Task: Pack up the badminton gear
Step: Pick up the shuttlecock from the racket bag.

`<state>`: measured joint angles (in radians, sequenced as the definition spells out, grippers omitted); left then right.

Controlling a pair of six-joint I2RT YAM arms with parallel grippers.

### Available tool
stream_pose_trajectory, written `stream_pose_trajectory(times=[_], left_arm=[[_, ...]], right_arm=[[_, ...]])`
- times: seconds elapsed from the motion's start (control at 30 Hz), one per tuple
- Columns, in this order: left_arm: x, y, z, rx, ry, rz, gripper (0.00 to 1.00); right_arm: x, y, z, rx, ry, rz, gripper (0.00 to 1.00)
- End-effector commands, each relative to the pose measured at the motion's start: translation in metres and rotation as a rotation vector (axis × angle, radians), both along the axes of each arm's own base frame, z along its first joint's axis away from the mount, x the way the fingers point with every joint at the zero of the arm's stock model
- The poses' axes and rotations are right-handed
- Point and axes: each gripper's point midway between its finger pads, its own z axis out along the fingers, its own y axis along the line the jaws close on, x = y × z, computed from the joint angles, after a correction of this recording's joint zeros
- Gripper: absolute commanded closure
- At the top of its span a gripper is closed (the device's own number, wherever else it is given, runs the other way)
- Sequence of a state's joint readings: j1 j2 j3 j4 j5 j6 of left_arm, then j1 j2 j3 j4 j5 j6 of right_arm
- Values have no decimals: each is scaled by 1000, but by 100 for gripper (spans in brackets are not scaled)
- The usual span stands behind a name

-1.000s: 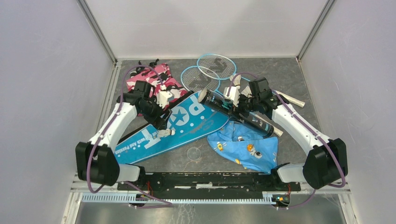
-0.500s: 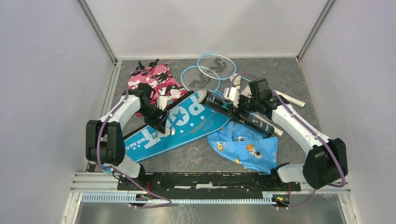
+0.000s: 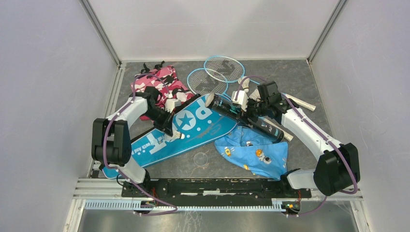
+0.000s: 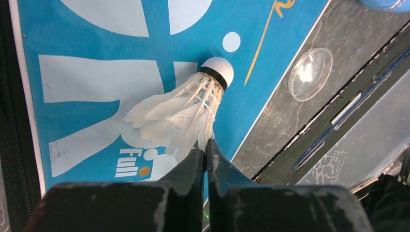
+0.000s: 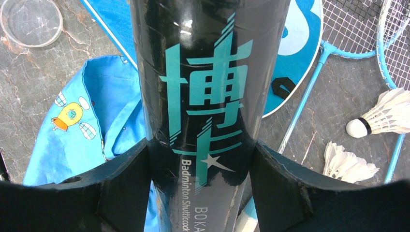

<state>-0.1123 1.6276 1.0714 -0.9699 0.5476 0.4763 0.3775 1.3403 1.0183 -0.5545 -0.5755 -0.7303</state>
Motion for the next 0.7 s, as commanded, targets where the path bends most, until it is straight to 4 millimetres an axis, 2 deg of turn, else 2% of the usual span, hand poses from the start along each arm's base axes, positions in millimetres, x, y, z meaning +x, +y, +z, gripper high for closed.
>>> stream_pose_trajectory(times=[0.0, 0.07, 0.33, 0.47, 0.67], left_arm=[[21, -13, 17, -82, -66, 24, 94], [24, -16, 22, -97, -83, 22, 98], [36, -29, 58, -188, -193, -7, 98], [40, -39, 86, -256, -264, -40, 98], [43, -55, 141, -363, -409, -108, 98]], right_arm=[[8, 1, 10, 15, -56, 5, 95], [8, 1, 11, 16, -58, 7, 95], [3, 3, 8, 16, -53, 39, 95], [-3, 4, 6, 15, -51, 81, 95], [-11, 4, -7, -21, -29, 135, 95]])
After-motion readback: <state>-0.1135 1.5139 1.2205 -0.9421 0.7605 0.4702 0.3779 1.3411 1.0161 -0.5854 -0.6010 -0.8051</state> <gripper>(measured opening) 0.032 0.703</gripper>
